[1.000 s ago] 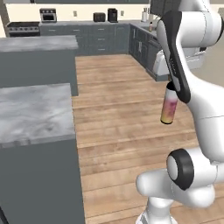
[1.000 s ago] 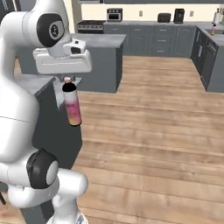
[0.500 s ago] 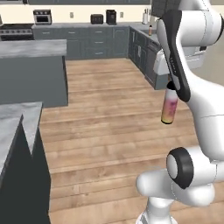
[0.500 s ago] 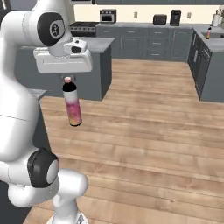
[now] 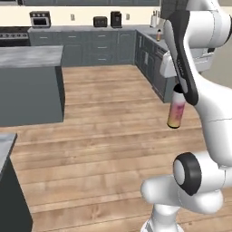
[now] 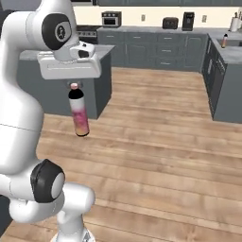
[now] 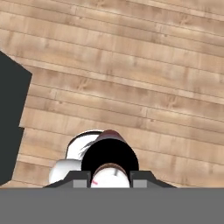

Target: Place the large bottle from the dining counter next to the other large bottle outside the sink, and place the small bottle from the dining counter next to the other small bottle inside the sink.

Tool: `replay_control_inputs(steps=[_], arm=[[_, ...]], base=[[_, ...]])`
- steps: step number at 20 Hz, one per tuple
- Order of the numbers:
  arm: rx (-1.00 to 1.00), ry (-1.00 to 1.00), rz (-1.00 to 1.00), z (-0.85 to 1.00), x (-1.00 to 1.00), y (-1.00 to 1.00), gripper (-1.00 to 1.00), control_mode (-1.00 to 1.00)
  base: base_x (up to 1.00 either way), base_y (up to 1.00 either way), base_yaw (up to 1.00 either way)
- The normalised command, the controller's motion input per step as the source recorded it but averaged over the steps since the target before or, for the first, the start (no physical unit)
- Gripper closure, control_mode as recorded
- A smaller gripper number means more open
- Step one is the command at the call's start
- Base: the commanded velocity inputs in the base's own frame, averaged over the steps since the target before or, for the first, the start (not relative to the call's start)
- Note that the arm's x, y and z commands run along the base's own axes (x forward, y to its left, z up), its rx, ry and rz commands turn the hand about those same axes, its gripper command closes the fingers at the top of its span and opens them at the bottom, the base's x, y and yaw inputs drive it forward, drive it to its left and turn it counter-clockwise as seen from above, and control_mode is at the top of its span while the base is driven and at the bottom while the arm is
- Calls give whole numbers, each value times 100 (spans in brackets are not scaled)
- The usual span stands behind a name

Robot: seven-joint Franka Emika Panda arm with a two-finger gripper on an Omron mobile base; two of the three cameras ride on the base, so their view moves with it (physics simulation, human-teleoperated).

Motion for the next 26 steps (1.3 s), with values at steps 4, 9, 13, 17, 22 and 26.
replay_control_inputs(steps=[4, 9, 13, 17, 22, 26], arm=[[0, 0, 0, 0, 0, 0, 100, 100], [0, 0, 0, 0, 0, 0, 100, 100], [0, 0, 0, 0, 0, 0, 100, 100], [0, 0, 0, 0, 0, 0, 100, 100], [0, 0, 0, 0, 0, 0, 100, 100], [0, 0, 0, 0, 0, 0, 100, 100]], base=[[100, -5, 0], [100, -8, 0], [100, -11, 0], [100, -13, 0], [100, -15, 0], [100, -24, 0]])
